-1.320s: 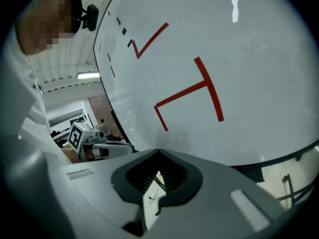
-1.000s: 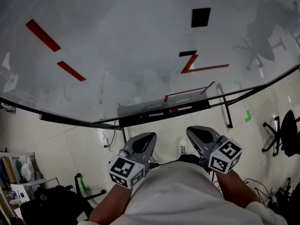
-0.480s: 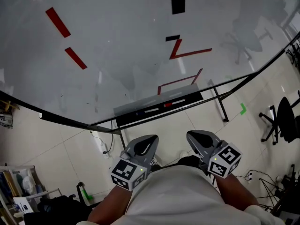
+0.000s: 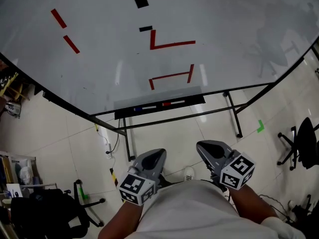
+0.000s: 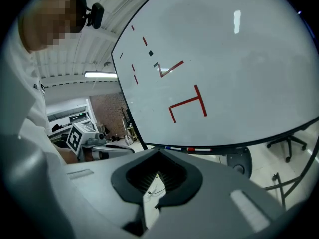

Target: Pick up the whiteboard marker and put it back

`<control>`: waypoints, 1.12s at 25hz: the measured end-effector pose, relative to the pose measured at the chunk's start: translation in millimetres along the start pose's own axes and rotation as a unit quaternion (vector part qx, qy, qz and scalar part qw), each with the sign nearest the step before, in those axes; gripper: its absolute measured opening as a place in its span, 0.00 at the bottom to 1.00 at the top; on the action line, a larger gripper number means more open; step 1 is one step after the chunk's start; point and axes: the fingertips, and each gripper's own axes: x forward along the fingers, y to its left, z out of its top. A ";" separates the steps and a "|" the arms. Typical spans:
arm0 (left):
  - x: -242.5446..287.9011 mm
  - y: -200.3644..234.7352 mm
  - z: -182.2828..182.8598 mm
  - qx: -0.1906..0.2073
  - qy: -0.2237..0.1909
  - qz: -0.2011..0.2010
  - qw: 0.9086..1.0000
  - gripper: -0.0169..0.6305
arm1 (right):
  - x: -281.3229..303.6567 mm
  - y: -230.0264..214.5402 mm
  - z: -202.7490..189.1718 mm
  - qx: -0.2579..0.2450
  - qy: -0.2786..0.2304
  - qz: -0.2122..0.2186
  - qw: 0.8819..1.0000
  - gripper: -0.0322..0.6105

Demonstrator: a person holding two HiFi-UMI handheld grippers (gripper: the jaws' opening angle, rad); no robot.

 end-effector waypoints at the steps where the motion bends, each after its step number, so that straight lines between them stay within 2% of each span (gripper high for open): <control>1: -0.3 -10.6 -5.0 0.000 0.000 0.006 1.000 0.05 | -9.3 -1.8 -4.2 0.002 0.002 0.005 1.000 0.05; 5: -7.7 -40.2 -23.7 -0.006 -0.002 0.037 0.999 0.05 | -33.7 -1.7 -21.1 0.007 0.011 0.033 0.999 0.05; 10: -21.3 -48.4 -33.8 -0.027 -0.009 0.063 0.998 0.05 | -44.8 11.0 -29.9 0.006 0.015 0.059 0.998 0.05; 13: -24.8 -49.5 -31.3 -0.021 -0.008 0.057 0.998 0.05 | -46.7 18.9 -27.7 0.008 0.006 0.058 0.998 0.05; 19: -40.0 -45.5 -23.1 0.021 0.009 0.029 0.999 0.05 | -37.5 39.8 -21.7 0.005 -0.005 0.039 0.999 0.05; 28: -65.1 -20.7 -25.2 0.023 0.014 0.007 1.000 0.05 | -7.7 65.9 -32.8 0.002 0.009 0.021 1.000 0.05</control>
